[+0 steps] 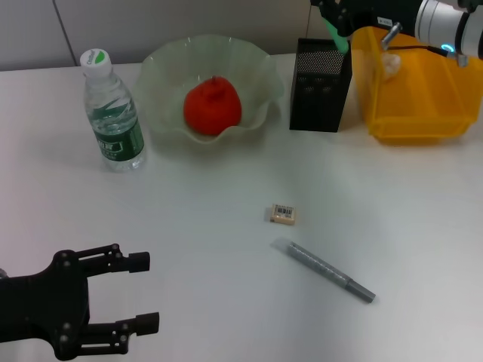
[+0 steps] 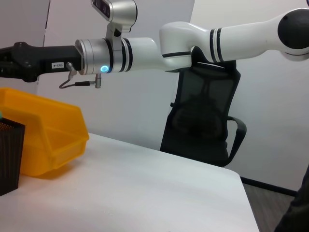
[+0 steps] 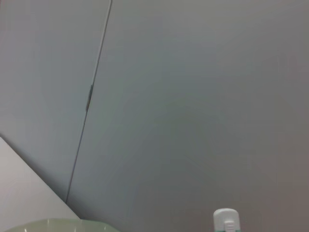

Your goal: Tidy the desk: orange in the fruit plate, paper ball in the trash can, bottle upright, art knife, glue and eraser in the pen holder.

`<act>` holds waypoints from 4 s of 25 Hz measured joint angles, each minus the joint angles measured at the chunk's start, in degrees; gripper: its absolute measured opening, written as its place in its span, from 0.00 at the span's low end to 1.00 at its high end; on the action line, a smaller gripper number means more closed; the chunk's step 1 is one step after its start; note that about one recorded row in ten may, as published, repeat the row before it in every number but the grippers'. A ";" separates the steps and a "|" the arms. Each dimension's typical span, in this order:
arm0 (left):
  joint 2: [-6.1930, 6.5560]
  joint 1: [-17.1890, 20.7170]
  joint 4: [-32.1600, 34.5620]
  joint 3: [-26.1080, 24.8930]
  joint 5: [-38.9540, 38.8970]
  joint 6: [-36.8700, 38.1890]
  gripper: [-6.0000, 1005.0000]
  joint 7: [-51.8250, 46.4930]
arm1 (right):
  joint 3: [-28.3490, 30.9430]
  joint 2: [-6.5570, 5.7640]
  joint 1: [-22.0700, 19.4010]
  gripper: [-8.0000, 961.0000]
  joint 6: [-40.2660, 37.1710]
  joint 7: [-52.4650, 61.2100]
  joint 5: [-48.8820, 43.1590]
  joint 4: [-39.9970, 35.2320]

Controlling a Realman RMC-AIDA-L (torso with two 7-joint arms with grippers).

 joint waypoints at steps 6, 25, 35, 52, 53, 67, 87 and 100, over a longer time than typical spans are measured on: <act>0.10 -0.36 -0.30 0.03 0.37 -0.43 0.78 0.07 | 0.01 0.00 0.68 0.17 0.91 2.37 -0.31 0.92; 0.11 -0.35 -0.57 0.14 0.63 -1.65 0.78 1.19 | -0.60 1.22 2.17 0.17 3.62 3.86 -0.55 4.03; 0.11 0.03 -0.56 0.14 0.65 -1.64 0.78 1.53 | -0.84 2.47 1.67 0.21 6.80 4.51 -0.59 2.17; 0.10 -1.04 -0.56 0.05 0.64 -2.33 0.78 1.54 | -17.05 2.21 -4.17 0.72 -26.96 70.27 -43.53 -43.81; 0.10 -1.04 -0.56 0.05 0.64 -2.33 0.78 1.54 | -17.03 2.03 -2.89 0.72 -30.61 71.77 -45.64 -44.70; 0.02 -1.42 -0.96 0.23 0.64 -2.32 0.78 2.36 | -19.85 0.83 10.77 0.72 -48.26 71.51 -54.34 -29.21; 0.11 -1.09 -2.77 1.03 0.64 -2.47 0.78 4.59 | -31.47 3.69 13.80 0.72 -31.93 66.84 -50.54 -13.10; 0.11 -0.98 -2.85 1.02 0.64 -2.87 0.78 4.62 | -38.19 4.00 14.94 0.67 -25.18 67.39 -48.75 -6.97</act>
